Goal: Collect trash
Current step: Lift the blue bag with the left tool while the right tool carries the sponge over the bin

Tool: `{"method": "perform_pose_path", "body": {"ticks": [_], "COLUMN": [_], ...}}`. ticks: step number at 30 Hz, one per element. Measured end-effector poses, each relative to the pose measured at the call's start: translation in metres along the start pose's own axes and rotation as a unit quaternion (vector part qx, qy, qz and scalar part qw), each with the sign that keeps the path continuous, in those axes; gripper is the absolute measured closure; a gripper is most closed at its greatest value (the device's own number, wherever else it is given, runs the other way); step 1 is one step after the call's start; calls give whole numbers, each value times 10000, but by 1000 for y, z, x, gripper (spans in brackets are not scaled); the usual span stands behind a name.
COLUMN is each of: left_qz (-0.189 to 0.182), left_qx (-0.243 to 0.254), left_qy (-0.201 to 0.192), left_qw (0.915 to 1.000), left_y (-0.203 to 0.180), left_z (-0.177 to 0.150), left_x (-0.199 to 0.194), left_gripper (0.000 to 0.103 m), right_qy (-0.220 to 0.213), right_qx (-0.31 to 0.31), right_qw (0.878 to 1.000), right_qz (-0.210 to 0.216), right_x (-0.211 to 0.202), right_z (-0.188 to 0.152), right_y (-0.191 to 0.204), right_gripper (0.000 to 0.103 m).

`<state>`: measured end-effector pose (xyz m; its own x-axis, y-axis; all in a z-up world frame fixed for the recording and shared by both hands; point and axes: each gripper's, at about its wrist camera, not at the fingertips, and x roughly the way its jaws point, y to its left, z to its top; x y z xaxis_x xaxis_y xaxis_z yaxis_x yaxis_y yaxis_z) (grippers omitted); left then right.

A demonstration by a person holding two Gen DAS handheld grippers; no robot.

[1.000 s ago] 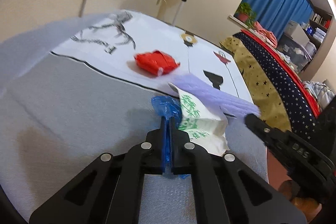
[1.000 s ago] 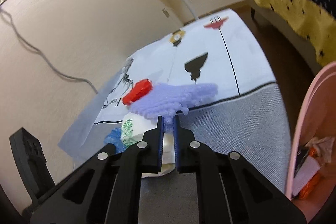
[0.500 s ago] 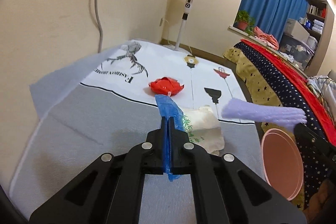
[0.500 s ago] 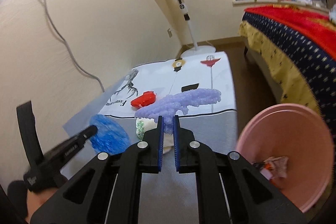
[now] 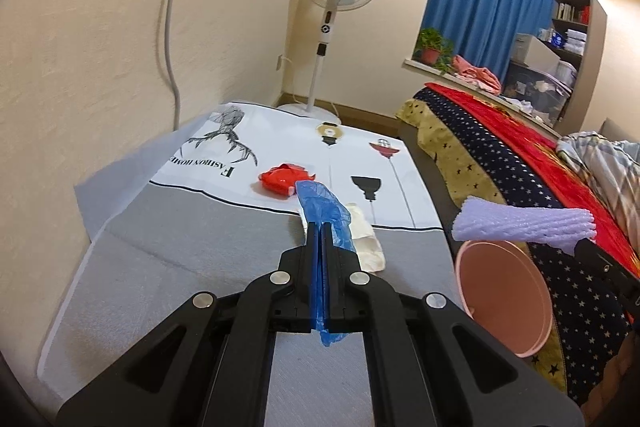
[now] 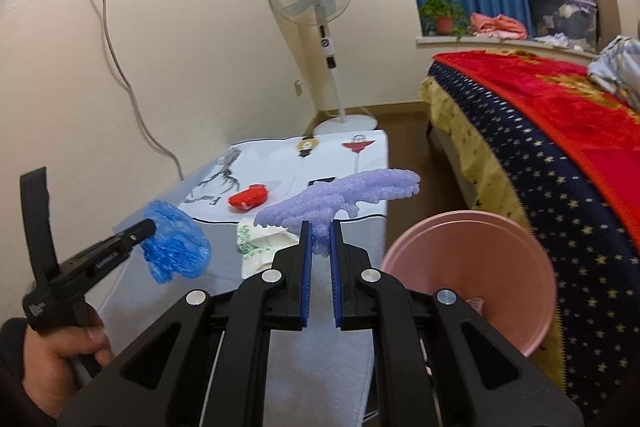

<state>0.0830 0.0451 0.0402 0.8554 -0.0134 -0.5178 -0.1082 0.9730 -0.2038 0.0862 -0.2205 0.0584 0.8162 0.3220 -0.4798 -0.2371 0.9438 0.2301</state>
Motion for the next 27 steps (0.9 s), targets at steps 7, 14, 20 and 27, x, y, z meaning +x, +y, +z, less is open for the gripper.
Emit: {"method": "perform_pose_path", "body": {"ticks": [7, 14, 20, 27], "left_qz": [-137, -253, -308, -359], "left_qx": [142, 245, 272, 337], "left_qy": [5, 4, -7, 6], "left_qw": [9998, 9994, 9992, 9988], "left_y": [-10, -18, -21, -27], "left_z": [-6, -10, -13, -15], "left_x": [-9, -11, -11, -6], "left_gripper": [102, 102, 102, 102], "right_qy": [-112, -144, -145, -183], "right_qx": [-61, 55, 66, 79], "right_qw": [9995, 9989, 9981, 9970], "right_qz": [-288, -437, -602, -747], "right_x": [-14, -17, -17, -16], "right_z": [-3, -5, -7, -7], "right_y": [-8, -17, -19, -22], "right_gripper": [94, 94, 94, 94]}}
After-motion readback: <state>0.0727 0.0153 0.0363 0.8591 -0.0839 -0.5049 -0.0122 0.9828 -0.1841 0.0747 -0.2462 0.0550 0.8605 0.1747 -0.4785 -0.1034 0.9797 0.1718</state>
